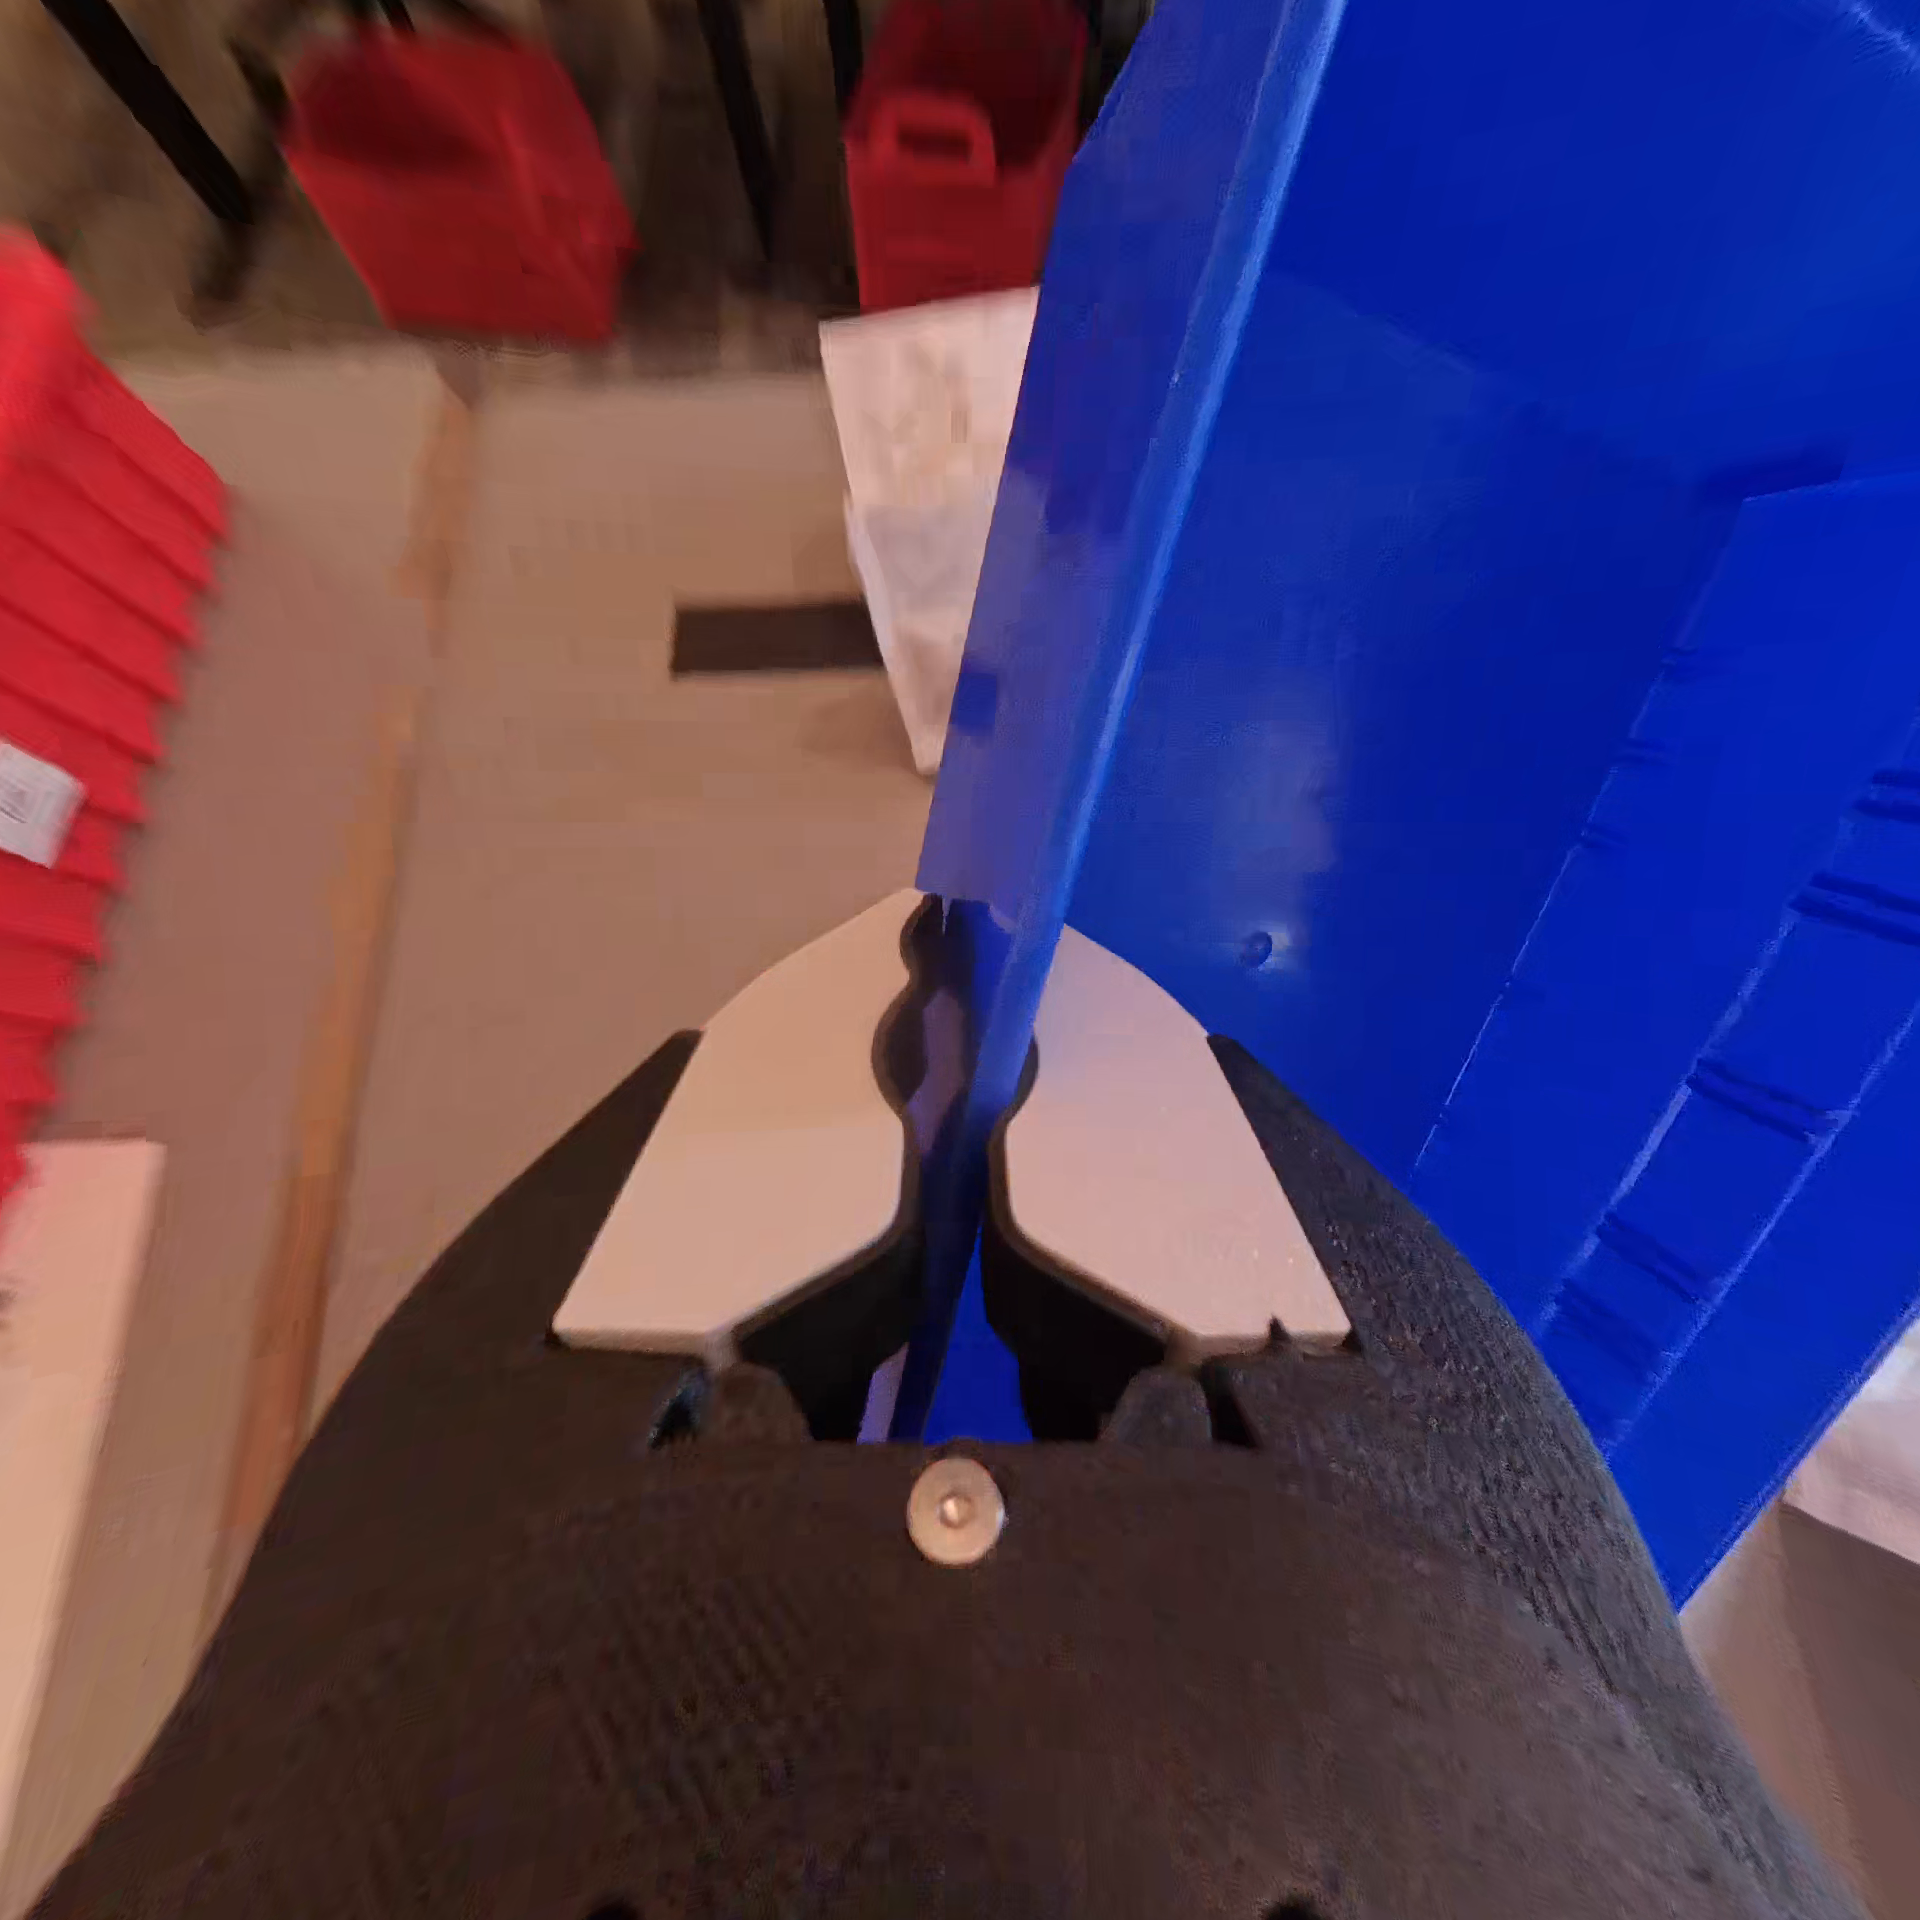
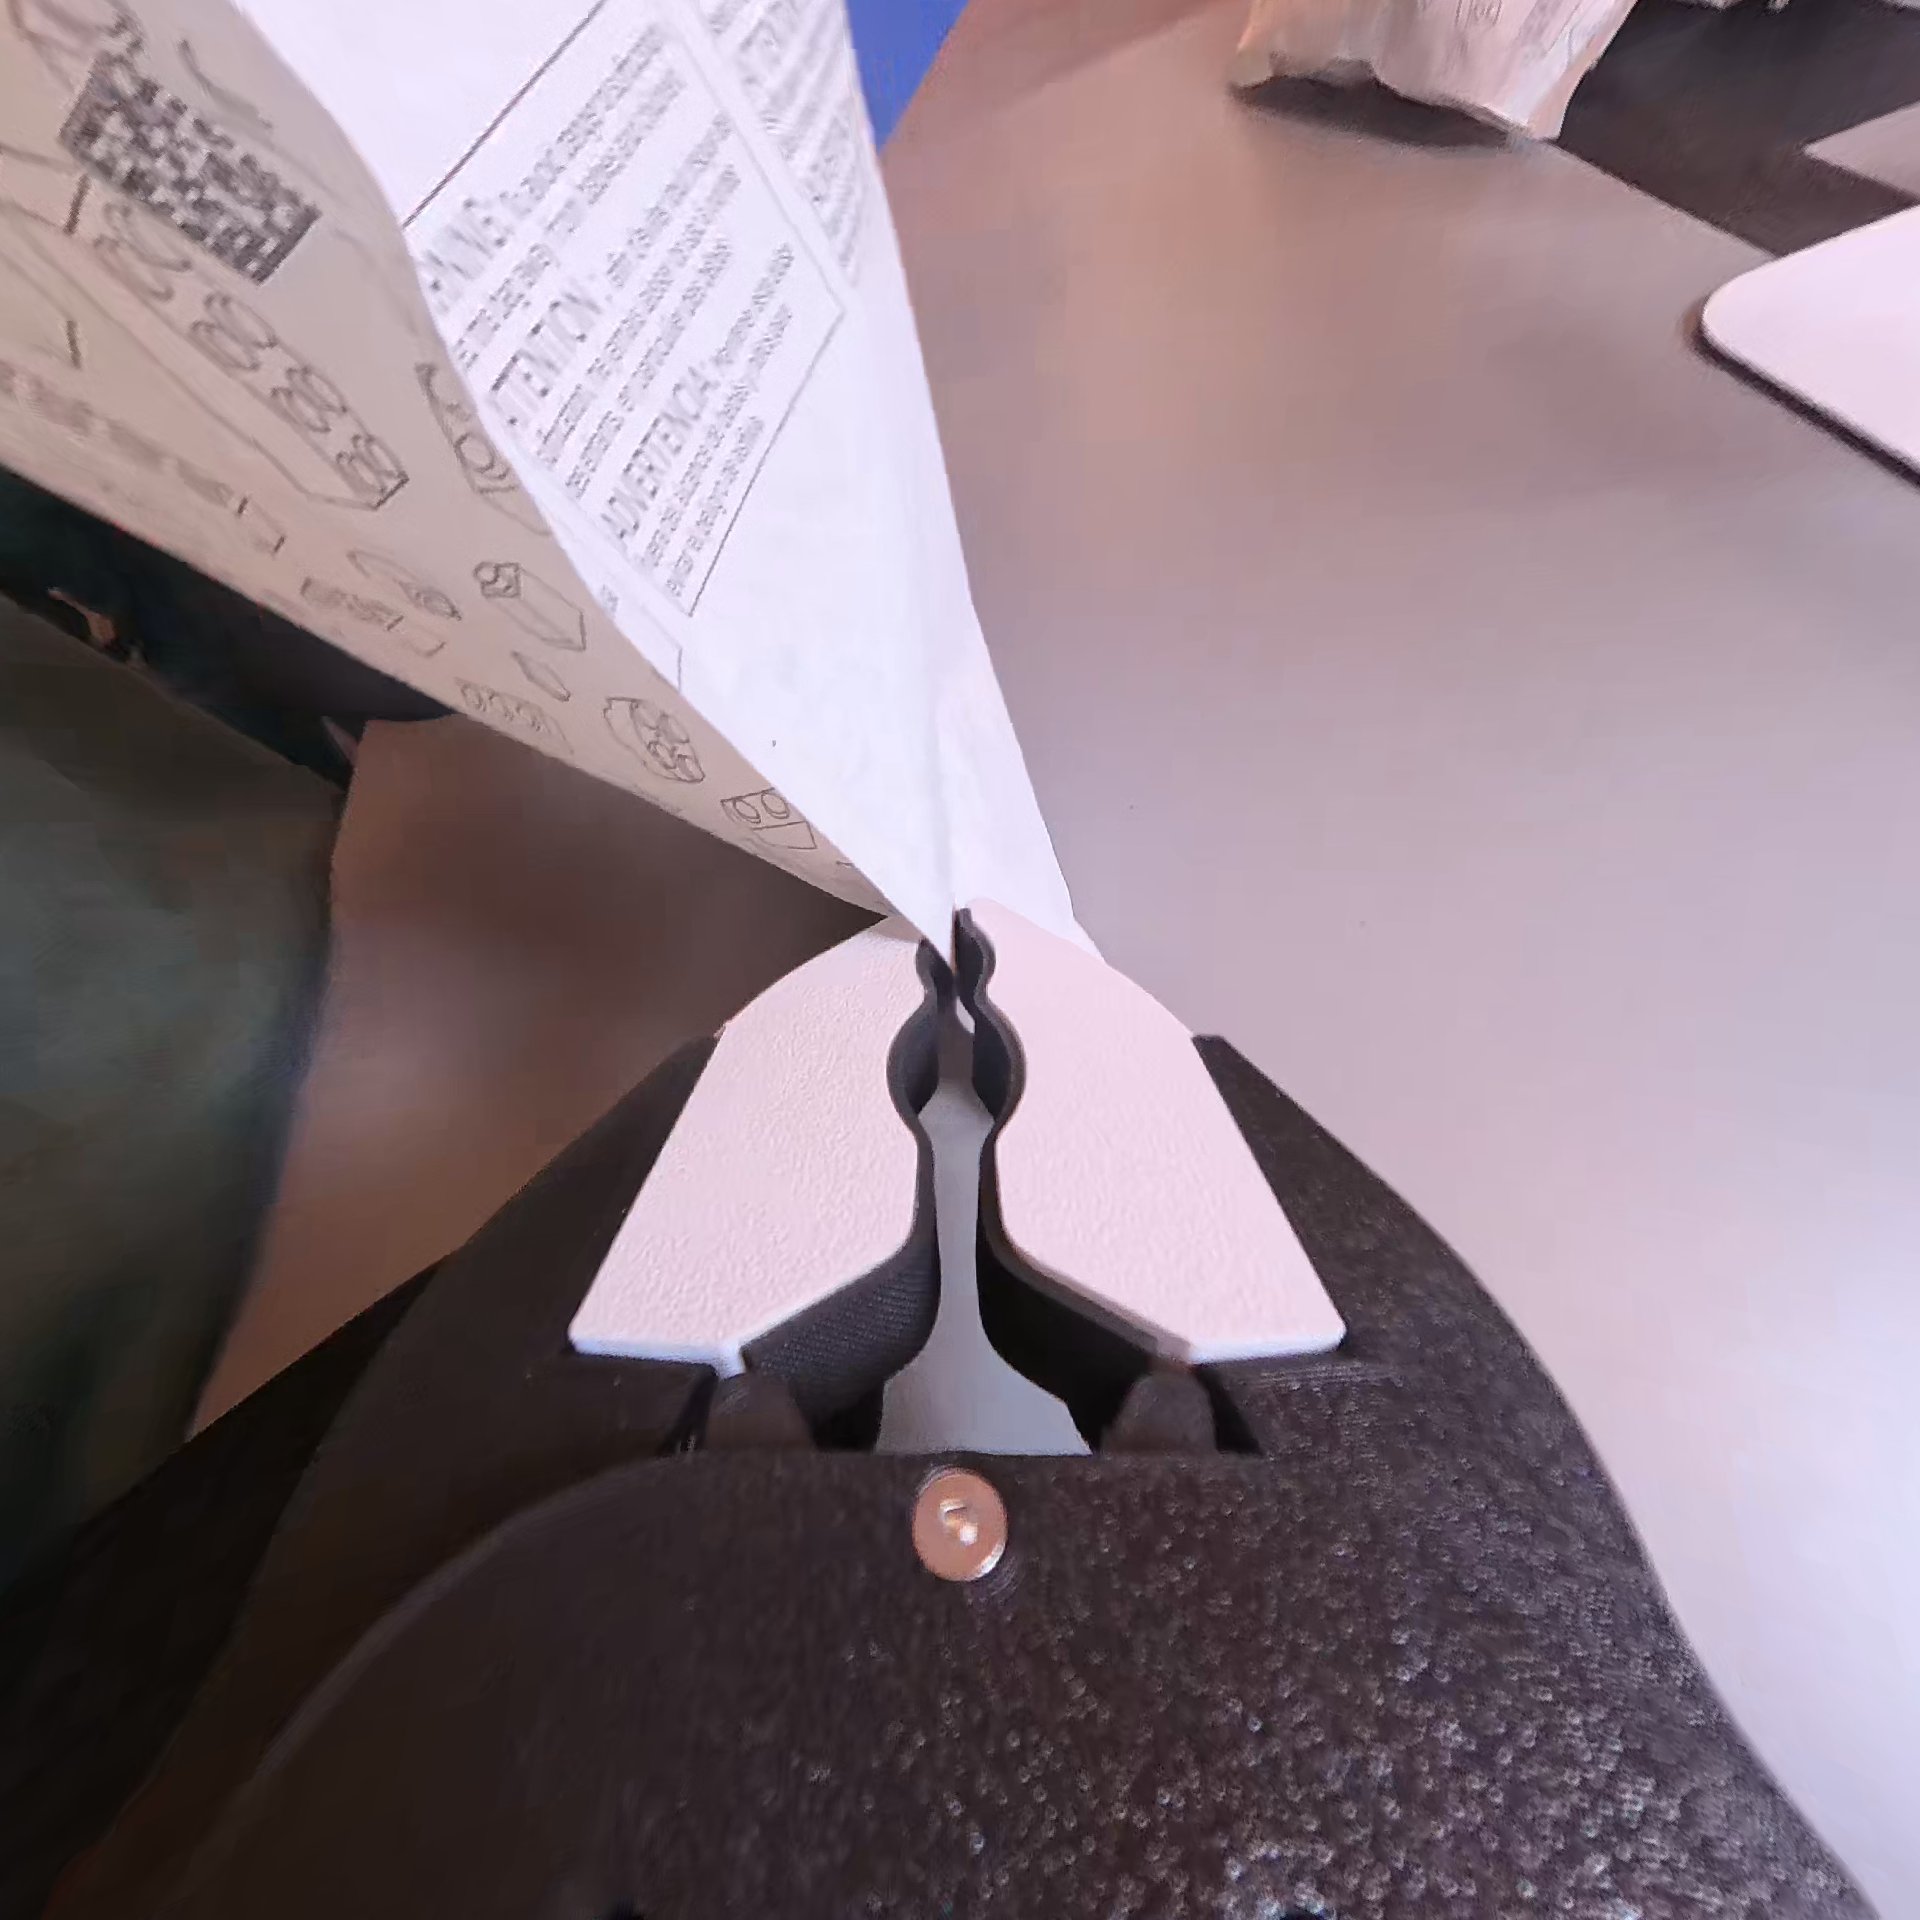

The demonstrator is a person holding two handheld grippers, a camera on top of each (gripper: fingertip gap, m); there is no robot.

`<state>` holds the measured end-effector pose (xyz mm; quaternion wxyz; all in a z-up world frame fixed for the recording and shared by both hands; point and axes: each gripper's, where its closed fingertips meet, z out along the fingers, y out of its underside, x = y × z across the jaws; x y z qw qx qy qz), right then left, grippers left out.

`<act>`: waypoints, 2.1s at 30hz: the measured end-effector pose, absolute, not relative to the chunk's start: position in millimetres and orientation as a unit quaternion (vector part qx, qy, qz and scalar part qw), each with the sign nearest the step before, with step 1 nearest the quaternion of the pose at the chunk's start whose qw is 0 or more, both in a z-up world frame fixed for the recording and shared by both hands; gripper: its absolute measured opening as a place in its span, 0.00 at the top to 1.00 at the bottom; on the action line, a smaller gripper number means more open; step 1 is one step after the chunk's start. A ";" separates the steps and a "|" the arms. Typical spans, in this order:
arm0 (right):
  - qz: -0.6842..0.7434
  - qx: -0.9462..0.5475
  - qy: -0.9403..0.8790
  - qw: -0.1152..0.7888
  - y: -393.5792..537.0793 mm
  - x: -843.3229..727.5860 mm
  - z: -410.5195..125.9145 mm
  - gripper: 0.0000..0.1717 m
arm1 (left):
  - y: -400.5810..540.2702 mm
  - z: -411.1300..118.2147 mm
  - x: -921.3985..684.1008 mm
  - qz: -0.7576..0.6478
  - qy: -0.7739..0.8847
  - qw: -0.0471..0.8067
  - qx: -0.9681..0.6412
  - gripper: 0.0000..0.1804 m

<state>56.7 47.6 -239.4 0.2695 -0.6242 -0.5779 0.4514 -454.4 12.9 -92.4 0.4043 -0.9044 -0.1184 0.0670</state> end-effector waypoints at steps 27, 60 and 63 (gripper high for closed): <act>0.472 -0.641 -0.553 0.246 54.4 69.4 -243.1 1.00 | -96.9 -206.9 -386.8 0.096 0.258 0.218 -0.936 0.63; 0.495 -0.723 -0.438 0.203 68.5 75.2 -248.3 0.99 | -51.1 -221.0 -31.7 -0.212 0.472 0.481 -0.708 1.00; 0.481 -0.714 -0.461 0.215 65.8 79.0 -248.2 0.99 | -37.6 -219.6 -44.6 -0.192 0.448 0.482 -0.728 0.99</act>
